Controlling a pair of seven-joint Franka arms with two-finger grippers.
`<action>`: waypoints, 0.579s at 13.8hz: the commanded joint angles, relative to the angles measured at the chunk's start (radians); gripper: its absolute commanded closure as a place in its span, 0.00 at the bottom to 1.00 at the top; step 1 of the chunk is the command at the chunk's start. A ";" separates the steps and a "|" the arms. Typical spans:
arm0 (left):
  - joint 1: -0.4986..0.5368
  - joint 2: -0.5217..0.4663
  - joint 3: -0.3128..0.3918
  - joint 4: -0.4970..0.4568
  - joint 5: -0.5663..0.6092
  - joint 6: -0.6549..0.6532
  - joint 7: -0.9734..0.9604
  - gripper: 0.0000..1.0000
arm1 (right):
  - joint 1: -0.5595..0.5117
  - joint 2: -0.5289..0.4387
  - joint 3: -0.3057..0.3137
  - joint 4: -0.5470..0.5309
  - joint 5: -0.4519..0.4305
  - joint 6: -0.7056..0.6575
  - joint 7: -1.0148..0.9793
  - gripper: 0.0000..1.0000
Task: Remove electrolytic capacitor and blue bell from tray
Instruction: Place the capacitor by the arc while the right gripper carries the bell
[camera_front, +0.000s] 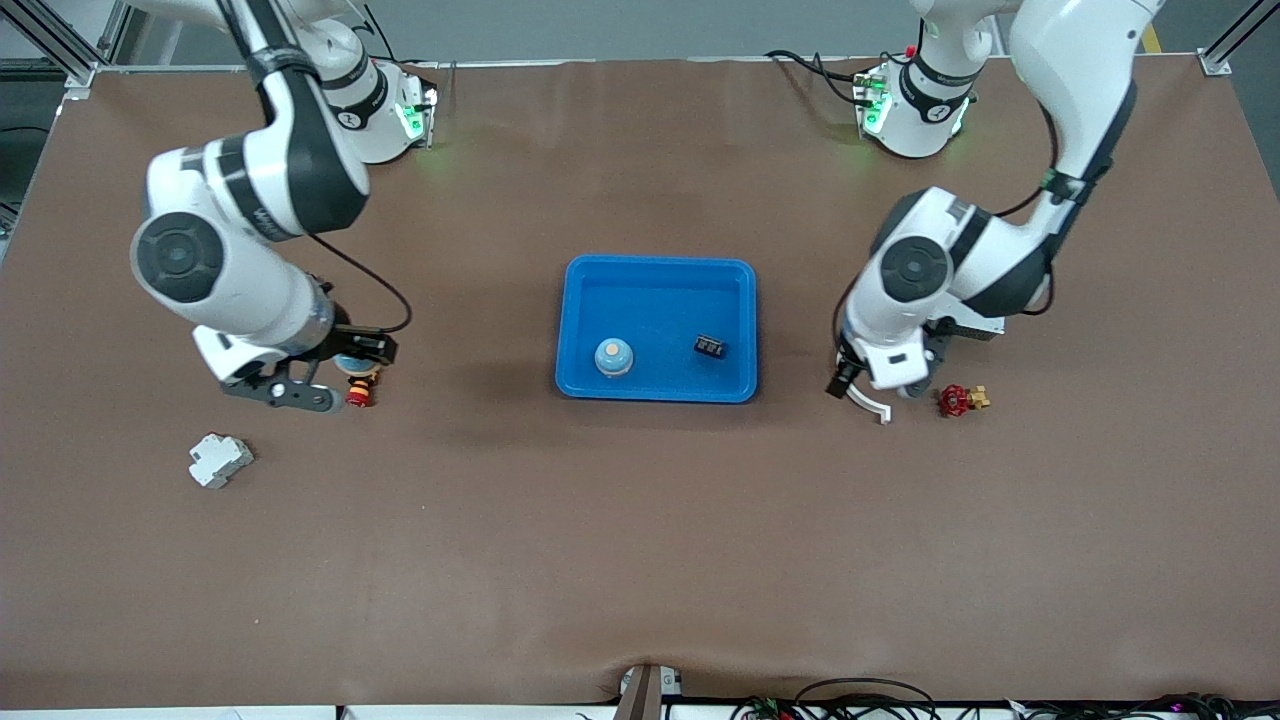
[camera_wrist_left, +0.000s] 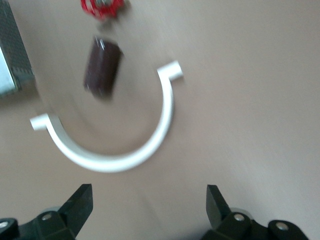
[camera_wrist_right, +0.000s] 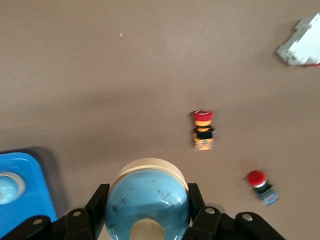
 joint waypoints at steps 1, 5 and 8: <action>-0.081 0.077 -0.001 0.086 0.007 -0.017 -0.157 0.00 | -0.086 -0.032 0.019 -0.036 -0.017 0.013 -0.140 1.00; -0.207 0.210 0.001 0.209 0.014 -0.017 -0.350 0.00 | -0.208 -0.043 0.019 -0.171 -0.054 0.213 -0.351 1.00; -0.258 0.276 0.004 0.268 0.022 -0.017 -0.455 0.00 | -0.290 -0.035 0.019 -0.246 -0.054 0.374 -0.485 1.00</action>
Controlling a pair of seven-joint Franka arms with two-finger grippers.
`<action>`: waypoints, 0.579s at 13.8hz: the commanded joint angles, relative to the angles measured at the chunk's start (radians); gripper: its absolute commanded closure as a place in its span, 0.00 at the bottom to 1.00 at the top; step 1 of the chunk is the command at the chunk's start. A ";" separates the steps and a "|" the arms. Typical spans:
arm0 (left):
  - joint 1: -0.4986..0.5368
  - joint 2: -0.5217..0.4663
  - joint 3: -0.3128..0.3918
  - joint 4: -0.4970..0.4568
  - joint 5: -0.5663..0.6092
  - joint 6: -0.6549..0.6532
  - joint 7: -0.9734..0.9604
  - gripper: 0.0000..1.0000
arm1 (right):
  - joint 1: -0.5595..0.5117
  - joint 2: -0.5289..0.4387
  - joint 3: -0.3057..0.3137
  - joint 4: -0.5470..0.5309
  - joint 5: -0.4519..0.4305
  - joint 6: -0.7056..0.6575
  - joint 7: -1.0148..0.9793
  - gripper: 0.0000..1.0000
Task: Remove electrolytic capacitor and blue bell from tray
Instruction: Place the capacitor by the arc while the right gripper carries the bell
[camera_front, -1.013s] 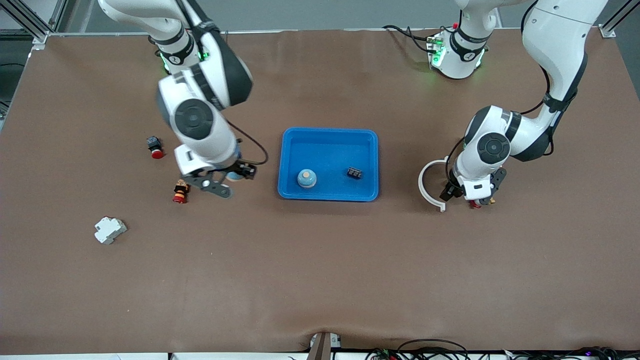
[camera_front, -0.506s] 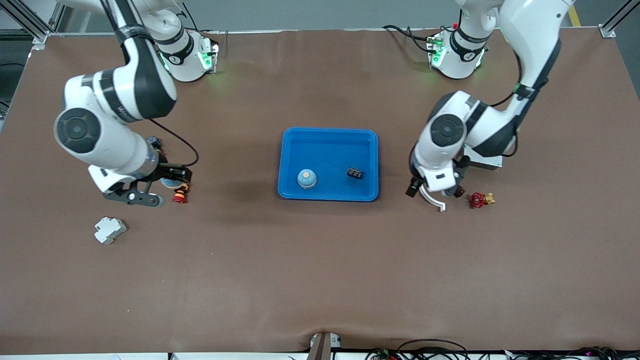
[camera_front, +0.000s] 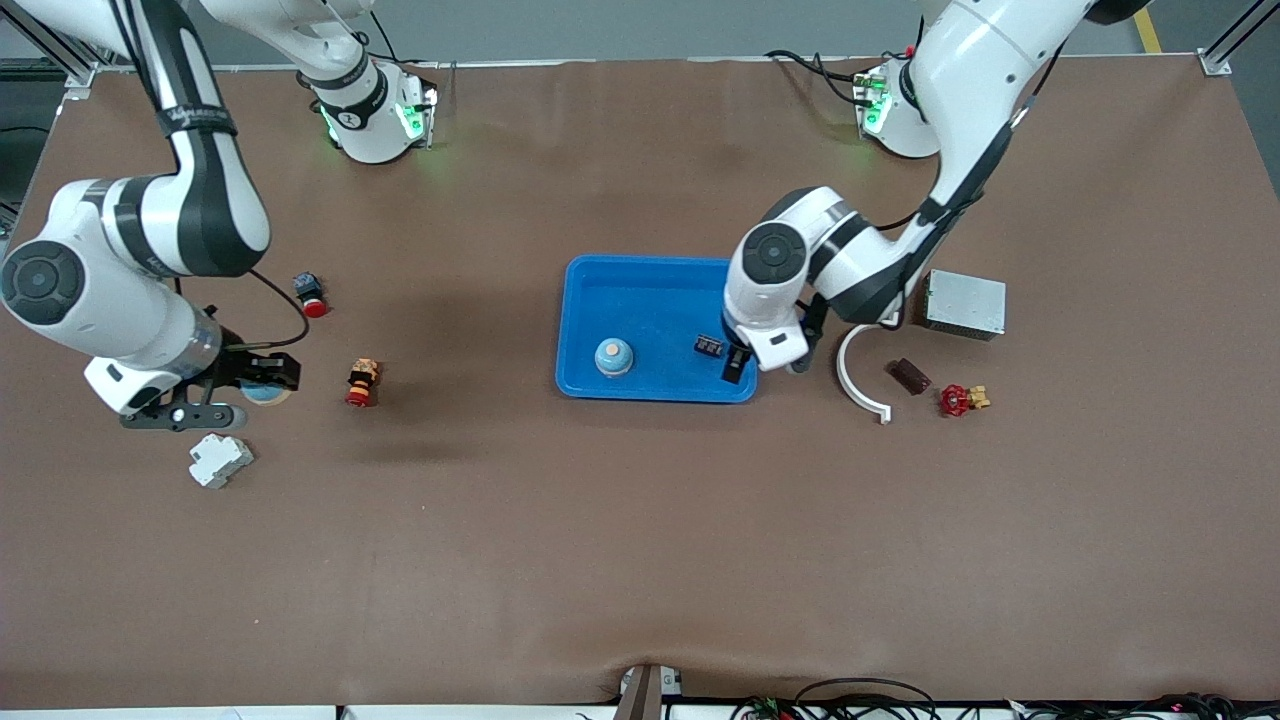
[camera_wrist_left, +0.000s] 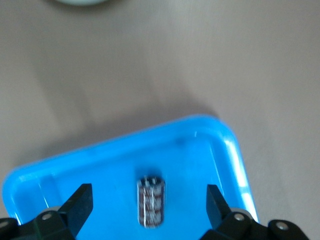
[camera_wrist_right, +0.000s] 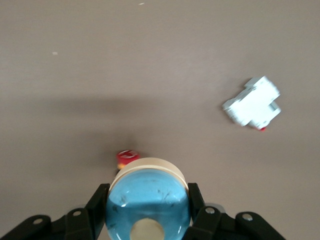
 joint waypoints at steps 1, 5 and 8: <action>-0.022 0.062 0.004 0.071 0.022 -0.011 -0.076 0.00 | -0.063 -0.024 0.020 -0.096 -0.016 0.130 -0.083 1.00; -0.035 0.105 0.004 0.065 0.022 -0.011 -0.079 0.00 | -0.106 0.042 0.022 -0.216 -0.016 0.366 -0.090 1.00; -0.033 0.108 0.004 0.058 0.020 -0.011 -0.081 0.47 | -0.109 0.085 0.022 -0.270 -0.015 0.480 -0.088 1.00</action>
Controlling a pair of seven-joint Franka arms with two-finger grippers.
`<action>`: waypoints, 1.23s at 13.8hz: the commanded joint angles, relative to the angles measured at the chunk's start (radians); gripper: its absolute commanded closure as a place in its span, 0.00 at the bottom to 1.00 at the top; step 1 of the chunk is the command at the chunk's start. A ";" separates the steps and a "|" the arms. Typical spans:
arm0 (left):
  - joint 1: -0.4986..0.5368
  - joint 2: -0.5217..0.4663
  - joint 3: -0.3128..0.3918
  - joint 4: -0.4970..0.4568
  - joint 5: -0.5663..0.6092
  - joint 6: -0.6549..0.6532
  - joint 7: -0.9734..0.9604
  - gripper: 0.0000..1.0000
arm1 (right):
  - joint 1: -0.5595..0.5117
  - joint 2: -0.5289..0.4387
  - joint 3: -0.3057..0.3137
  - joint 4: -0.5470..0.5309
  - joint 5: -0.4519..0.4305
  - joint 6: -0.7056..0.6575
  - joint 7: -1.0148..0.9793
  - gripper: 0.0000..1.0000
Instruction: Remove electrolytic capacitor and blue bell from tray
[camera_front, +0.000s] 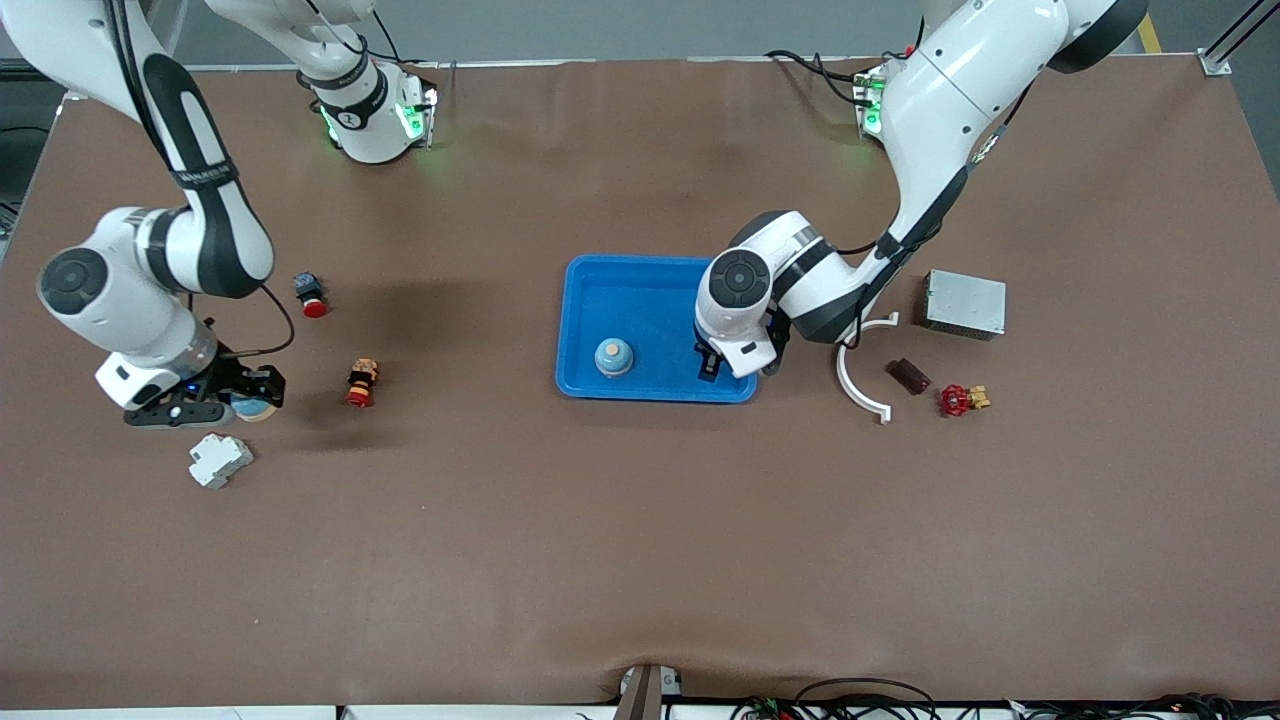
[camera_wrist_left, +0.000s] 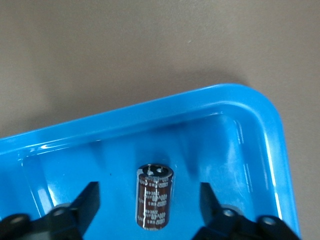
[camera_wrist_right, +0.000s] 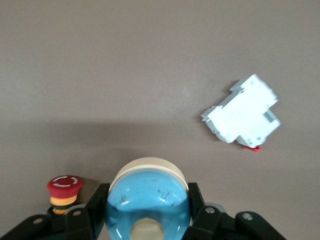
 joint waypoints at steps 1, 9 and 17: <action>-0.010 0.007 0.002 0.014 0.020 -0.011 -0.027 0.47 | -0.024 0.013 0.019 -0.035 -0.013 0.052 0.001 1.00; -0.011 0.000 0.002 0.018 0.032 -0.028 -0.009 1.00 | -0.050 0.098 0.022 -0.043 0.001 0.046 0.014 1.00; 0.019 -0.180 -0.007 0.027 0.059 -0.267 0.220 1.00 | -0.046 0.150 0.025 -0.038 0.047 0.049 0.014 0.68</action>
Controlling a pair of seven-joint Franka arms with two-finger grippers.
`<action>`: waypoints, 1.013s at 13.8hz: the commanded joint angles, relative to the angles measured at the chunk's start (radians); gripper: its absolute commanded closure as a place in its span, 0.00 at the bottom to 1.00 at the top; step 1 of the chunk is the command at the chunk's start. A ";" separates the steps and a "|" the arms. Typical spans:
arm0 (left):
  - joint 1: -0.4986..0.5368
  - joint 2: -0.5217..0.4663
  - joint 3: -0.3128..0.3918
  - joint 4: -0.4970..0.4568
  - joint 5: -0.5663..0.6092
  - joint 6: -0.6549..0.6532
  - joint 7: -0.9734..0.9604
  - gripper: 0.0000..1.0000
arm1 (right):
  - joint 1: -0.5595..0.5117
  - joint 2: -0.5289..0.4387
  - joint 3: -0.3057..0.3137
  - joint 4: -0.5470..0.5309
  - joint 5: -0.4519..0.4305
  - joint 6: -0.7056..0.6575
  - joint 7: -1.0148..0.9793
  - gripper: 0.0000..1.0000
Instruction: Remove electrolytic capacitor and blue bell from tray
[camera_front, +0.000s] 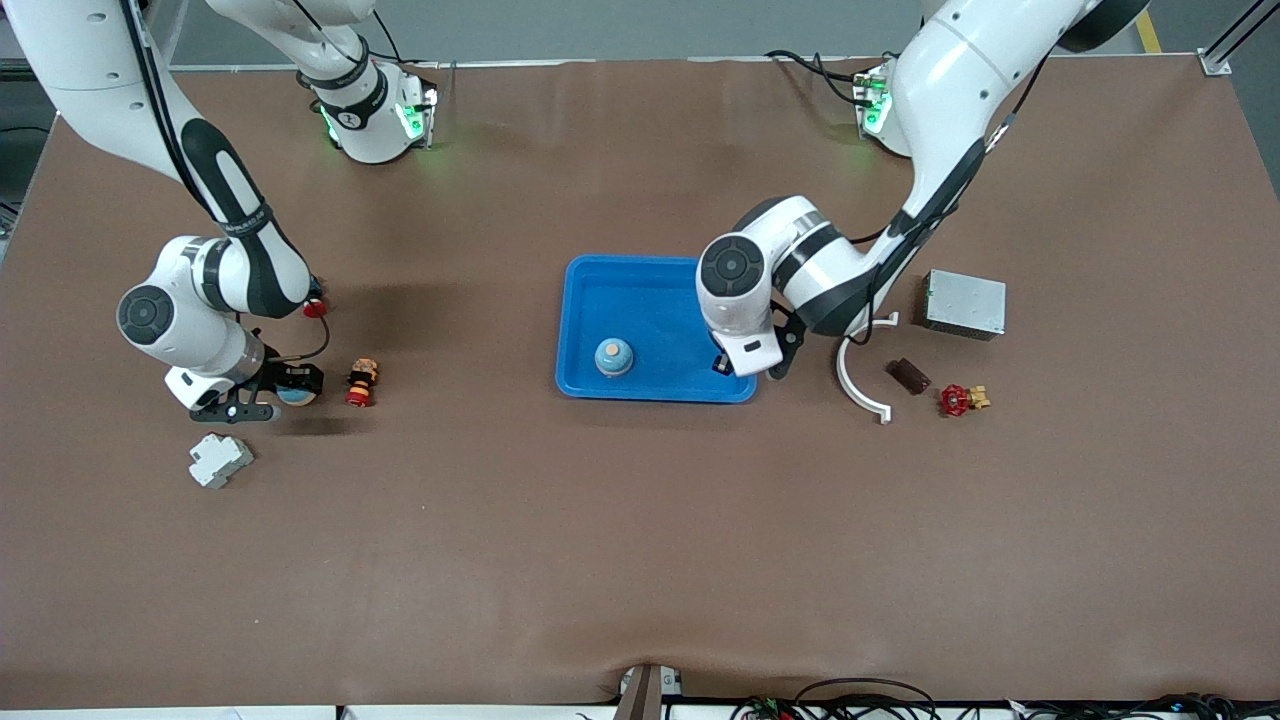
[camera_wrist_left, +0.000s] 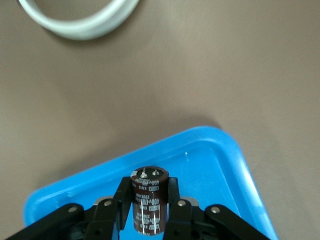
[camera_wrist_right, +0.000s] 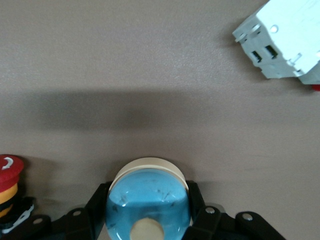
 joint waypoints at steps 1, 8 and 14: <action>0.027 -0.089 -0.003 -0.019 -0.038 -0.089 0.102 1.00 | -0.015 0.001 0.015 0.000 0.018 0.008 0.002 0.01; 0.197 -0.200 -0.001 -0.027 -0.179 -0.342 0.501 1.00 | 0.014 -0.096 0.017 0.155 0.018 -0.302 0.005 0.00; 0.350 -0.200 0.000 -0.077 -0.177 -0.374 0.733 1.00 | 0.156 -0.139 0.020 0.418 0.081 -0.689 0.339 0.00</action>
